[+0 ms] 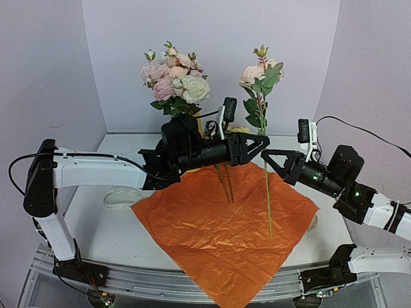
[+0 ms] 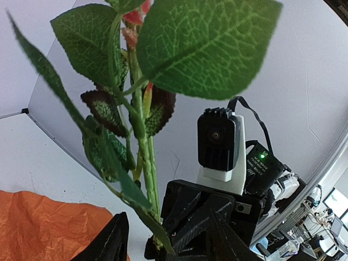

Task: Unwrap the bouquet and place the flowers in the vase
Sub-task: Pick up the fake flower from the wrapping paper, then insert the fake flower into the vase.

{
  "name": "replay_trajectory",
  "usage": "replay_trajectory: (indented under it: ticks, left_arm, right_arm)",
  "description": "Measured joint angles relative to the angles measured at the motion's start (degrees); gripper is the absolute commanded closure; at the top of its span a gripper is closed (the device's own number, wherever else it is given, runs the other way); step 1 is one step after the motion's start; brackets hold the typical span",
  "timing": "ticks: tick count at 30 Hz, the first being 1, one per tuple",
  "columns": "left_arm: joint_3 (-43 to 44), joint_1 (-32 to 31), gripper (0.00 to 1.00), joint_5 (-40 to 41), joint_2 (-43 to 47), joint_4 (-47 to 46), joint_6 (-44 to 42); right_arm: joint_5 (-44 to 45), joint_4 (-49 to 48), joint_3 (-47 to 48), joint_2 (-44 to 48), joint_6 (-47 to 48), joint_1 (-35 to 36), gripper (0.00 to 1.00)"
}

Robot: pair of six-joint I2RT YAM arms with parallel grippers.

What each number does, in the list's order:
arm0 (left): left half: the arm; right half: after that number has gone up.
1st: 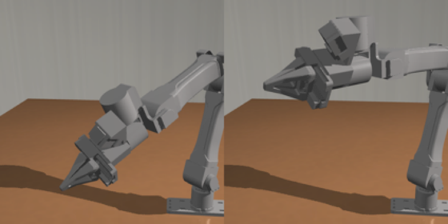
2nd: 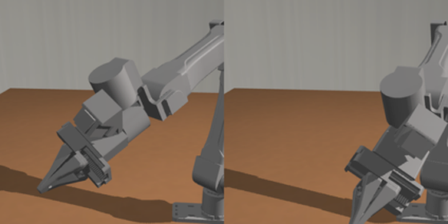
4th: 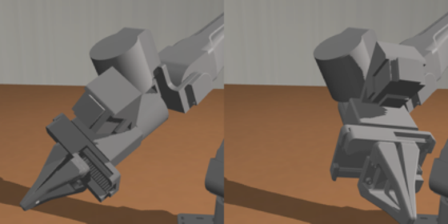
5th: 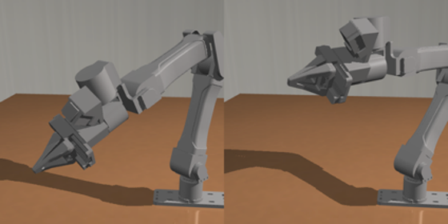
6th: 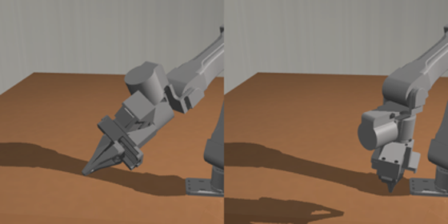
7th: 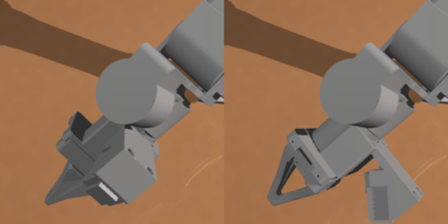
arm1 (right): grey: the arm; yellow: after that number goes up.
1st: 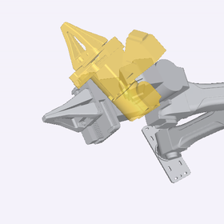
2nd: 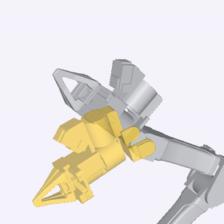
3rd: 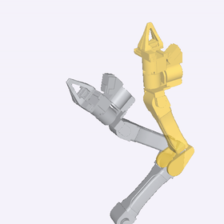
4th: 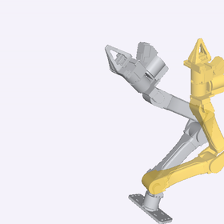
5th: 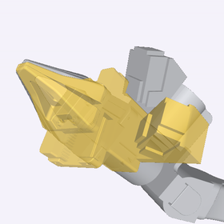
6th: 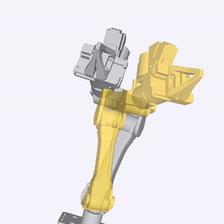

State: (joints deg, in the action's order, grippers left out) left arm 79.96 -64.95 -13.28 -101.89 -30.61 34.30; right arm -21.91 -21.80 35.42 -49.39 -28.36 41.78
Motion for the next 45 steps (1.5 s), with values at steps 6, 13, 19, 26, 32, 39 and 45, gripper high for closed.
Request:
replay_trajectory:
  ticks: [6,13,19,26,32,39,45]
  left_arm:
    - [1.70,0.00,0.69,-0.02,-0.85,0.07,-0.04]
    - [2.05,0.33,1.00,0.37,-0.98,0.66,-2.08]
    - [2.36,0.09,1.00,0.17,-0.98,1.90,-6.23]
    - [12.41,0.00,1.00,1.84,-1.01,17.03,-21.07]
    - [36.00,0.00,1.00,2.89,-4.57,31.08,-37.90]
    - [44.39,0.00,1.00,8.44,-5.64,35.32,-52.96]
    - [49.11,0.00,1.00,17.16,-10.84,35.52,-67.69]
  right_arm:
    - [-1.77,0.13,0.00,-0.33,0.28,0.17,1.00]
    - [-2.54,-0.44,0.00,-0.76,1.31,0.42,0.54]
    - [-1.46,0.07,-0.02,-0.70,2.16,0.46,0.25]
    - [5.99,0.39,-2.27,5.11,2.40,0.55,0.25]
    - [12.11,0.24,-4.22,10.49,2.78,0.55,0.25]
    - [14.62,0.42,-5.33,11.98,3.06,0.55,0.25]
    - [15.06,0.42,-5.33,11.69,3.98,0.55,0.25]
